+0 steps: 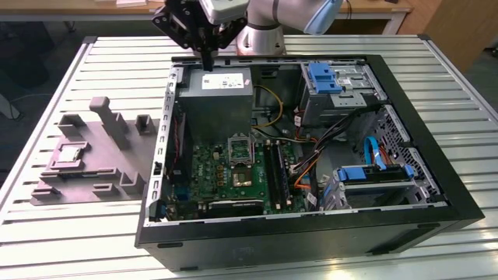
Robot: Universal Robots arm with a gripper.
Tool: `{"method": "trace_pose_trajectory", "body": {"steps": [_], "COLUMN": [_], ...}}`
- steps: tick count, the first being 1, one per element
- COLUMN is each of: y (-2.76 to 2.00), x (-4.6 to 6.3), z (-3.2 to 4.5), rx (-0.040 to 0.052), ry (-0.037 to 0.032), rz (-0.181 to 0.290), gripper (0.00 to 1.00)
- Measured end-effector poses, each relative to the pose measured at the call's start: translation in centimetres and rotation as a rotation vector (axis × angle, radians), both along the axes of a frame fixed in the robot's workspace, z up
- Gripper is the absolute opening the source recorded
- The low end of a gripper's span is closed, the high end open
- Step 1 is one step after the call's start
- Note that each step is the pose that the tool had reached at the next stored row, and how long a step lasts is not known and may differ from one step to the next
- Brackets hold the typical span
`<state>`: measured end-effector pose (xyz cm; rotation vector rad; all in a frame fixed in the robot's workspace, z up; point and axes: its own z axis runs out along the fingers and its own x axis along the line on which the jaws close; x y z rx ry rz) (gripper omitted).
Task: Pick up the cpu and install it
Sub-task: 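Reach for the cpu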
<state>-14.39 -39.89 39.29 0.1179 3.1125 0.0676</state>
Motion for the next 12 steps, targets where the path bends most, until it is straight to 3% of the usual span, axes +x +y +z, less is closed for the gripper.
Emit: {"method": "trace_pose_trajectory", "body": {"steps": [12], "y": [0.0], "x": [-0.28], "z": [0.0], "rx": [-0.0001], "ry": [0.0], "rz": [0.0], "gripper": [0.11]}}
